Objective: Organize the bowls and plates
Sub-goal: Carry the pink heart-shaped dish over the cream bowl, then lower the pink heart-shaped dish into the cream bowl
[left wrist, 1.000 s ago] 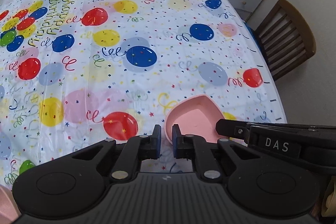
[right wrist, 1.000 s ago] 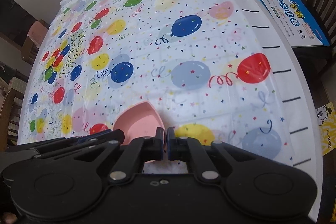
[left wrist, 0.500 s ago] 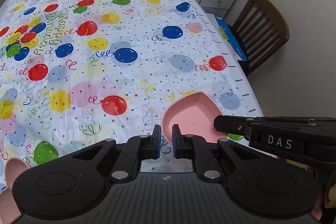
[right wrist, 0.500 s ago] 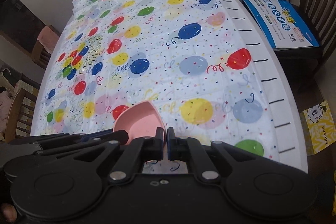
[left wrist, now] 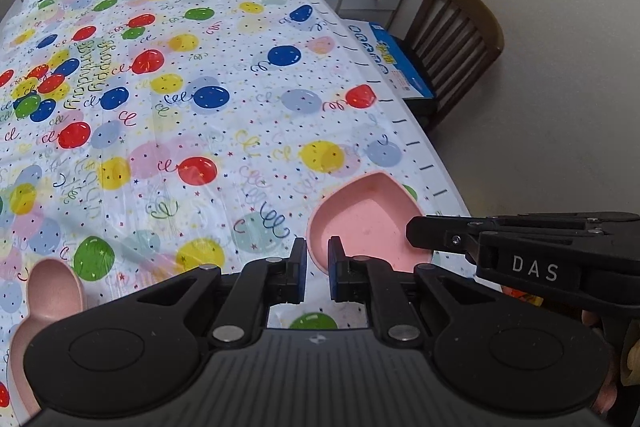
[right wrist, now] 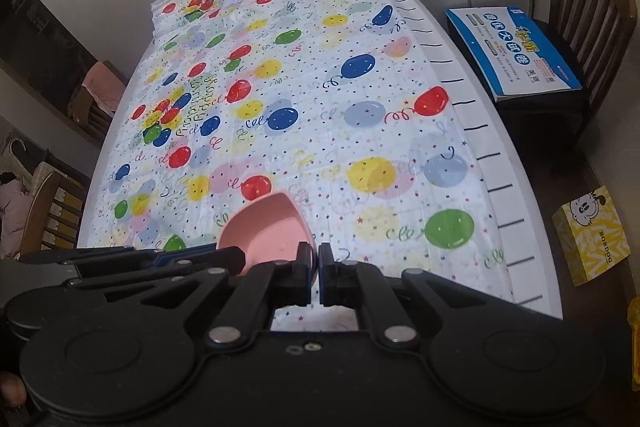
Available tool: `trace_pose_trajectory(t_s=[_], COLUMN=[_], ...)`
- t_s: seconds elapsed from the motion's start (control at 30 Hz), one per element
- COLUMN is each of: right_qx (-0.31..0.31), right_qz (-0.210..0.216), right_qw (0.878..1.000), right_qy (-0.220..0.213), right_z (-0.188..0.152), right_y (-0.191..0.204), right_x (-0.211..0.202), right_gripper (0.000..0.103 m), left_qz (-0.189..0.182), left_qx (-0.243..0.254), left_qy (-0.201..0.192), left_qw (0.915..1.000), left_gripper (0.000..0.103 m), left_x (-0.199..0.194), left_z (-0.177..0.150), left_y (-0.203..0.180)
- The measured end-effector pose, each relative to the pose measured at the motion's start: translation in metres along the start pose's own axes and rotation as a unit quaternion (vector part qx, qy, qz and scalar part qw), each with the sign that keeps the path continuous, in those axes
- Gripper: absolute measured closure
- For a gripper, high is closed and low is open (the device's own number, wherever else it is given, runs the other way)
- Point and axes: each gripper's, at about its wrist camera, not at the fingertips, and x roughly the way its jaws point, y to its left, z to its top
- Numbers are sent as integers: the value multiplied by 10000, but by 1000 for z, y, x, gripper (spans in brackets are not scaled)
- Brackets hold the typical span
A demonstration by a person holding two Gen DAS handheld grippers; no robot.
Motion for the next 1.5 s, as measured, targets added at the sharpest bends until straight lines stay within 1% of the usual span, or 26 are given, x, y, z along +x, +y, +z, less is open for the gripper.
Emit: trace_pose_trajectory(t_s=[0.33,0.6,0.83,1.1,1.5], right_qx=[77,201,285,368,365], right_qz=[-95,-158,-222,-370,-522], right_qw=[9999,9997,9993,9984,9976], right_qy=[-81,-38,43,215,287], right_z=[-36,-67,-91,-115,-124], right_y=[6,9,14,12,11], right_x=[-34,-47,-49,-40,-30], right_gripper=[101,101,100,101,100], left_qz=[-204,-220,-240,-159,-51], left_qx=[265,387,506,726,808], left_qy=[111,288,446,602,712], left_qw=[9994,9986,9974,9954,9942], left_gripper=[93,93,93,93,93], left_x=[-24,-30,-28,-14,2], left_z=[-31,-60,-79,-97,-99], left_y=[-13,-15,-16,-20,-24])
